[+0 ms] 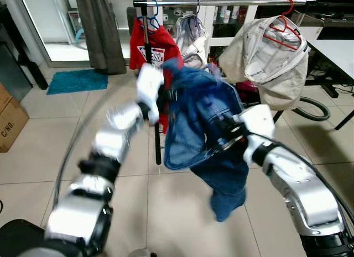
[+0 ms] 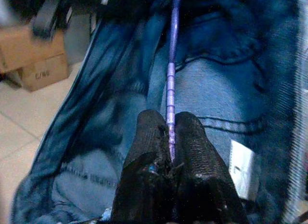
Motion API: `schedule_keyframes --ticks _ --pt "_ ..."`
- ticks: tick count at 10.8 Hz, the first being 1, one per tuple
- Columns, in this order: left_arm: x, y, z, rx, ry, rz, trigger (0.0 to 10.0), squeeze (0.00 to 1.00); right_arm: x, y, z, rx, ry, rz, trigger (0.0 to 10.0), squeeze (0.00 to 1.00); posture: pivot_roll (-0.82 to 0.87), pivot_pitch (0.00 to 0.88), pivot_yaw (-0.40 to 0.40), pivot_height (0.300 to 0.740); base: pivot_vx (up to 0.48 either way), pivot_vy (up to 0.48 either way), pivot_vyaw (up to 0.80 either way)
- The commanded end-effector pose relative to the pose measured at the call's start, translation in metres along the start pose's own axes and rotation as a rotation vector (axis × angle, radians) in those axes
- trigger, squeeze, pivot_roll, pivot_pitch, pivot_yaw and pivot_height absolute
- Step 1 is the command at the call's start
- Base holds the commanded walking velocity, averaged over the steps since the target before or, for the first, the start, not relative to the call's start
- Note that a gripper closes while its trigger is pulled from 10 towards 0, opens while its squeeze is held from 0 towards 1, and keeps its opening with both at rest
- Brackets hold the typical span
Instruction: Hang hanger
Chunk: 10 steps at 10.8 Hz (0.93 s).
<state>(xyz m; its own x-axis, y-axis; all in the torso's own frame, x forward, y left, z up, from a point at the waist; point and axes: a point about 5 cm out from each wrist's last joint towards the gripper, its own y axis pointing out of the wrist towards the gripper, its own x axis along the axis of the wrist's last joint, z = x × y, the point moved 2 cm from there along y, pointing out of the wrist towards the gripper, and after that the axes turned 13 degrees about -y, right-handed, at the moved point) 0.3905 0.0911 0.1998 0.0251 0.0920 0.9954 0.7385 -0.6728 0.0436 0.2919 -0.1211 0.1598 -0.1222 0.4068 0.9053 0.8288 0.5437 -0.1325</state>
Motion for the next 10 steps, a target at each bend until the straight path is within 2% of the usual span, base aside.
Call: schedule_keyframes --ticks 1,2,3,5,6,7,9,10 --pt "0.018 0.003 -0.002 -0.023 0.028 -0.035 0.0 0.0 0.012 0.003 0.001 0.024 -0.045 -0.04 0.0 0.0 -0.07 0.0 0.005 0.74 0.0 0.0 0.0" --pt "0.037 0.005 0.0 -0.022 0.096 -0.017 0.0 0.0 0.01 0.009 0.009 0.07 -0.038 0.012 0.0 0.0 -0.07 0.0 0.005 0.74 0.0 0.0 0.0" --pt "0.055 0.004 0.003 -0.02 0.132 -0.02 0.0 0.0 -0.002 0.007 0.013 0.098 -0.025 0.089 0.0 0.0 -0.07 0.0 0.005 0.74 0.0 0.0 0.0" --pt "0.075 -0.001 0.002 -0.064 0.166 -0.023 0.0 0.0 -0.02 -0.001 0.015 0.113 -0.018 0.191 0.0 0.0 -0.07 0.0 0.013 0.74 0.0 0.0 0.0" --pt "0.087 -0.007 0.002 -0.1 0.18 0.001 0.0 0.0 -0.023 -0.004 0.01 0.085 -0.002 0.192 0.0 0.0 -0.07 0.0 0.015 0.74 0.0 0.0 0.0" --pt "0.086 -0.011 0.008 -0.083 0.212 0.043 0.0 0.0 -0.019 -0.004 0.003 0.035 0.02 0.157 0.0 0.0 -0.07 0.0 0.018 0.74 0.0 0.0 0.0" --pt "0.062 -0.03 0.044 0.057 0.289 0.229 0.0 0.0 0.011 -0.014 -0.011 0.016 0.102 -0.066 0.0 0.0 -0.07 0.0 0.028 0.74 0.0 0.0 0.0" --pt "0.052 -0.037 0.052 0.09 0.276 0.286 0.0 0.0 0.014 -0.021 -0.019 0.009 0.091 -0.081 0.0 0.0 -0.08 0.0 0.032 0.74 0.0 0.0 0.0"
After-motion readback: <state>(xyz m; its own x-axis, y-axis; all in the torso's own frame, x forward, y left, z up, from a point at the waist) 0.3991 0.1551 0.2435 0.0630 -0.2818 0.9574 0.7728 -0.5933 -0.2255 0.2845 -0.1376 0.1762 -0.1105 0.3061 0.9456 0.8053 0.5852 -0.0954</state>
